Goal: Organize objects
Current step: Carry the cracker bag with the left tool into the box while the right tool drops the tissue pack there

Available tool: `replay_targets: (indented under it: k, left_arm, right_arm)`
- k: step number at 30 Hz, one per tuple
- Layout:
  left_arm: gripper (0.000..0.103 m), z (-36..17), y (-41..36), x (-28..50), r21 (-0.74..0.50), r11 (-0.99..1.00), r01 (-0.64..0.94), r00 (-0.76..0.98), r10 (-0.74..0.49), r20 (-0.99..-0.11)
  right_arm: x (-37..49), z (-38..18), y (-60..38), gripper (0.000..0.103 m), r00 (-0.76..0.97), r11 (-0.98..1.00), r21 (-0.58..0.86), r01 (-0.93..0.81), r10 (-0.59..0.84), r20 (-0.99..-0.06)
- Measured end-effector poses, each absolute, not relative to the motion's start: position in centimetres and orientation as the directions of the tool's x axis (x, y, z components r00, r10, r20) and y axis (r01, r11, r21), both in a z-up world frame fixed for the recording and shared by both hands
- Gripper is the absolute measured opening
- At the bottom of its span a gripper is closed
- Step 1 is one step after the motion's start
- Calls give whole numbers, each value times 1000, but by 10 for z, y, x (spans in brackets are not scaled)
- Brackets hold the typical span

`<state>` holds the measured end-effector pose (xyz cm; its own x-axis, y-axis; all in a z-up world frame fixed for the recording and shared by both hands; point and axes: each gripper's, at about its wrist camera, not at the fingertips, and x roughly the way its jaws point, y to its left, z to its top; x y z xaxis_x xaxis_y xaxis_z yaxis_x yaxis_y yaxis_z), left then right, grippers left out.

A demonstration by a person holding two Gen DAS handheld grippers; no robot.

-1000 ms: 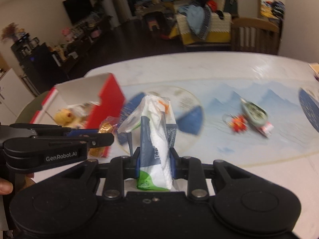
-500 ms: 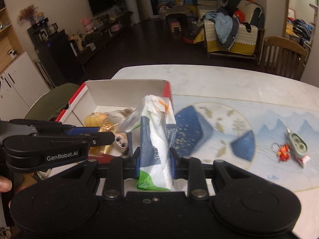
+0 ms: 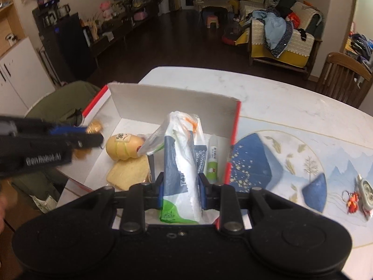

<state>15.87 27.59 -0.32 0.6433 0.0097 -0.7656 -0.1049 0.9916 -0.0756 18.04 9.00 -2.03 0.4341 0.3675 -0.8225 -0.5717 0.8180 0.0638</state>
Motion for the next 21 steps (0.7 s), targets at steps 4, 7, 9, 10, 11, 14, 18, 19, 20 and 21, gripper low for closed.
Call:
replay_targets:
  k: [4,7,9,10,11,14,18,19,20,21]
  left_arm:
    - [20,-9,293,177,-13,995,-104,629,56,-775]
    - [20,-16,301,193,33,995,-92,612,83,-787]
    - [20,-24,305,204,57,995,-79,593,93,-800]
    - [20,-26,305,208,65,996,-69,584,93,-807]
    - [20,-30,305,213,72,996,-57,577,92,-812]
    - [20,-37,304,225,80,996,-39,558,88,-825]
    - [20,-51,306,240,67,997,-26,528,70,-846]
    - [20,-54,307,244,67,998,-23,520,69,-852]
    - [20,-56,307,248,66,998,-22,511,68,-857]
    - [20,-60,307,251,66,998,-21,502,67,-862]
  right_arm:
    - [187,-34,110,27,433,816,24,-578,332,-838]
    - [191,-44,119,27,436,819,-3,-574,302,-847]
    - [194,-50,123,27,431,824,-6,-566,290,-855]
    - [196,-53,125,27,431,825,-15,-565,280,-858]
    - [197,-57,128,27,431,824,-26,-566,268,-862]
    - [200,-67,132,28,425,826,-49,-561,237,-874]
    - [203,-80,135,29,396,825,-61,-561,203,-895]
    - [203,-82,136,29,392,825,-66,-562,195,-899]
    - [203,-84,137,29,388,823,-71,-564,189,-902]
    - [203,-86,138,30,385,822,-73,-565,185,-904]
